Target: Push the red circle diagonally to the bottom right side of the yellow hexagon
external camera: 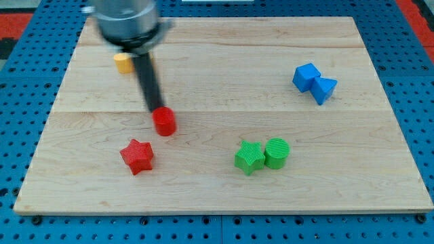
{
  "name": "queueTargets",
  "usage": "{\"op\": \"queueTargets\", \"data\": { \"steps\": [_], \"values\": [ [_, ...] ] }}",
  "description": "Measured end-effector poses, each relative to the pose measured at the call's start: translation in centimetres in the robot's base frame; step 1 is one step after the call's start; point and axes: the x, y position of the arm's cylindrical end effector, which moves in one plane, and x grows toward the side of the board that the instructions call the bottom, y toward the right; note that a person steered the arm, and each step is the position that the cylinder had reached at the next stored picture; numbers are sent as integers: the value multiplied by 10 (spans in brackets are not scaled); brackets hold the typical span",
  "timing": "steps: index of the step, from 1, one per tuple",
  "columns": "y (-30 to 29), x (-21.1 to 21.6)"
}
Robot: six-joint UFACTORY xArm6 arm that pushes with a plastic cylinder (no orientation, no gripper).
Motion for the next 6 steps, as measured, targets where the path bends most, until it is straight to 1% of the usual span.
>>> {"op": "queueTargets", "data": {
  "steps": [1,2,3,4,5,6],
  "values": [
    [-59,1],
    [6,40],
    [23,43],
    [14,90],
    [82,71],
    [74,13]
  ]
}}
